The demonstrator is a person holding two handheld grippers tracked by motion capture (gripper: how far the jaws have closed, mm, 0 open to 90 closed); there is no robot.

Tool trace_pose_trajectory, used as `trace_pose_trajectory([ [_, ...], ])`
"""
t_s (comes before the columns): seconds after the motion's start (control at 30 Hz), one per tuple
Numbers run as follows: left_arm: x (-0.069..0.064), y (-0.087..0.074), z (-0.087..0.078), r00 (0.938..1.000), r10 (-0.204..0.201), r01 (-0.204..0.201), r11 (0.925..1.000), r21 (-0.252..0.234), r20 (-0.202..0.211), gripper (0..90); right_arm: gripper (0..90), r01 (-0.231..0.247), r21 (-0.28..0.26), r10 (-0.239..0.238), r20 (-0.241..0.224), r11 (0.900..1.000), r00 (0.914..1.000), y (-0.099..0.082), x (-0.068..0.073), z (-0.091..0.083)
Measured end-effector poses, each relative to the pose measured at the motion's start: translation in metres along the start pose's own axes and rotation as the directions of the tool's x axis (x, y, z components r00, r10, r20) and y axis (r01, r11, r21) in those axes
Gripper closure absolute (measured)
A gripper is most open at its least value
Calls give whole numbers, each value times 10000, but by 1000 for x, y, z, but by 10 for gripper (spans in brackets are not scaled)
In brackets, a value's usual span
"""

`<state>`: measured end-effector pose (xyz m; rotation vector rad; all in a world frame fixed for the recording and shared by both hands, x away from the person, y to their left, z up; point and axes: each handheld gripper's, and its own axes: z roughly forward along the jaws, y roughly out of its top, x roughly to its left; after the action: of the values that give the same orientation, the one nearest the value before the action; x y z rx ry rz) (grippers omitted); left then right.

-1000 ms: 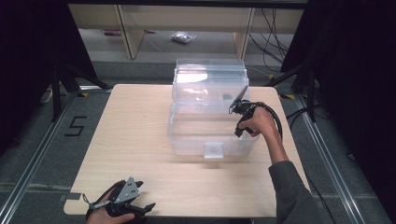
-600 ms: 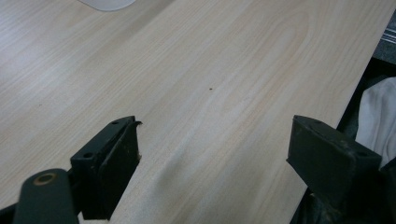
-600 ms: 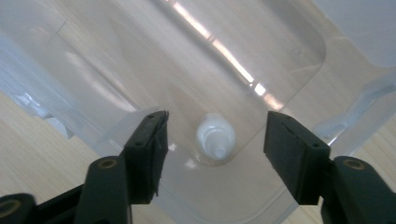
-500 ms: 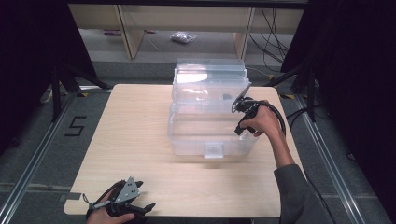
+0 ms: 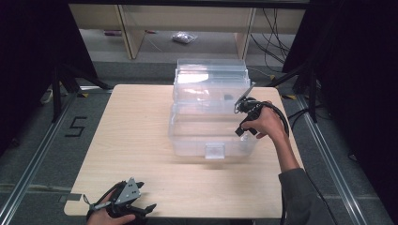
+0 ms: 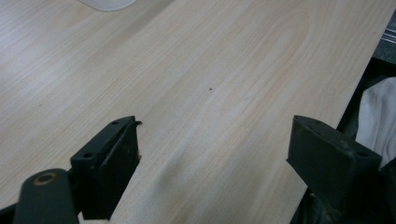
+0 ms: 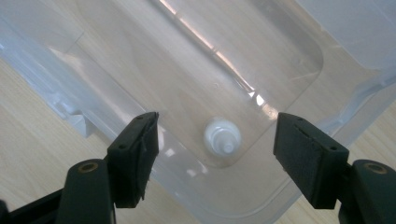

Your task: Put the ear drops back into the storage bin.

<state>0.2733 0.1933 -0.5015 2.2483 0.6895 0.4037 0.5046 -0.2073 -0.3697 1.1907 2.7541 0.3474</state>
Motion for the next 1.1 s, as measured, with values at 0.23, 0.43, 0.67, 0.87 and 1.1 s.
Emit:
trace_pose_trajectory([
  [0.23, -1, 0, 0, 10000, -43, 43, 10000, -61, 27, 160, 291, 0, -49, 1, 91, 10000, 10000, -2, 2, -6],
  [0.43, -1, 0, 0, 10000, -10, 10, 10000, -55, 15, 161, 276, 55, -179, -54, 90, 9998, 9999, -3, 5, -9],
  [0.67, -1, 0, 0, 10000, -23, 23, 10000, -60, 15, 160, 268, 242, -357, -239, 93, 9991, 9997, -6, 12, -16],
  [0.87, -1, 0, 0, 10000, -26, 26, 10000, -67, 0, 161, 258, 237, -485, -234, 77, 9985, 9997, -10, 18, -20],
  [1.1, -1, 0, 0, 10000, -13, 13, 10000, -57, 3, 161, 245, 386, -803, -384, 42, 9960, 9993, -17, 23, -20],
])
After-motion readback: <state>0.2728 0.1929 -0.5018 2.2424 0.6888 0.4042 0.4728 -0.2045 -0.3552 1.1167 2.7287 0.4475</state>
